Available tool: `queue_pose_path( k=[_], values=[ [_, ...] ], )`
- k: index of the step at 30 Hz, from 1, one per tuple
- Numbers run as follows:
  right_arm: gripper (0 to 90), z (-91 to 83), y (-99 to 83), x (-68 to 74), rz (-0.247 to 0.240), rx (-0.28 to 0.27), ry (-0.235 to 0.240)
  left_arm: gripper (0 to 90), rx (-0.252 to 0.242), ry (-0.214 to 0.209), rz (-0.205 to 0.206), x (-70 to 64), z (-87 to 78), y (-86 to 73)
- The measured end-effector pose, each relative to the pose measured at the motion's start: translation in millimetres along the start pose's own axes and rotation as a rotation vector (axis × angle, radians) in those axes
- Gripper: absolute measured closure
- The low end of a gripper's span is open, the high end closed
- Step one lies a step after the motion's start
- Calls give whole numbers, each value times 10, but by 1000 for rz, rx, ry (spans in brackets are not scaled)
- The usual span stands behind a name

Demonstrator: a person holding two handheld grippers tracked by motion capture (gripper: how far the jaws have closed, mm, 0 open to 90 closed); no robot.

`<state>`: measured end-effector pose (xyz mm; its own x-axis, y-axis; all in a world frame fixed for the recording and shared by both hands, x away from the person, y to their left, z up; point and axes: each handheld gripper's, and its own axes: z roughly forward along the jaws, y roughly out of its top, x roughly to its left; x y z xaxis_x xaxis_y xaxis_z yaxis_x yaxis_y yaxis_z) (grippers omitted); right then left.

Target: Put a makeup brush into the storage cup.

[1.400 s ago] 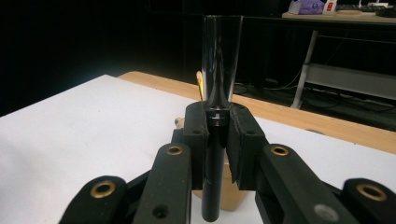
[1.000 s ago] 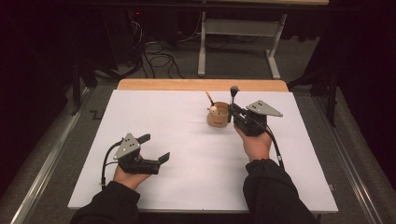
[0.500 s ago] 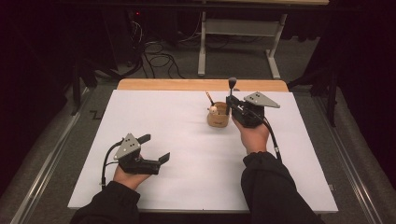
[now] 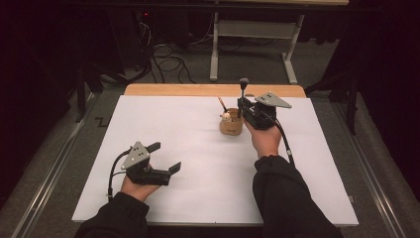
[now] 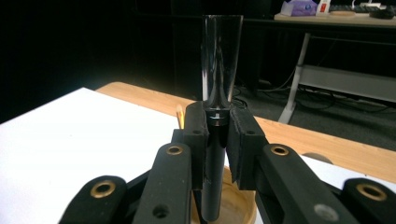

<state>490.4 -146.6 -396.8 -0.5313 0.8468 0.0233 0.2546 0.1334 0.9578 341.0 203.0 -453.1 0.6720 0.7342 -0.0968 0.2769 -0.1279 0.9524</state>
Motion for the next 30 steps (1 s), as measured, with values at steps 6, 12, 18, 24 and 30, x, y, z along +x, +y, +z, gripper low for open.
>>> queue_pose_path(
  k=[6, 12, 18, 24, 30],
  values=[
    [806, 80, -60, -24, 0, 29, -2, 6, -1, 3, -1, 3, -6, 0],
    [806, 134, -108, -49, 5, 50, -6, 6, 1, 2, 2, 0, -13, -1],
    [806, 180, -165, -38, 9, 71, 4, 6, 0, 6, 1, 6, -31, -5],
    [806, 233, -213, -28, 10, 94, 7, 6, 0, 8, 1, 4, -36, -6],
    [805, 247, -250, -40, 16, 119, 4, 6, 0, 8, 1, 4, -38, -6]
  ],
)
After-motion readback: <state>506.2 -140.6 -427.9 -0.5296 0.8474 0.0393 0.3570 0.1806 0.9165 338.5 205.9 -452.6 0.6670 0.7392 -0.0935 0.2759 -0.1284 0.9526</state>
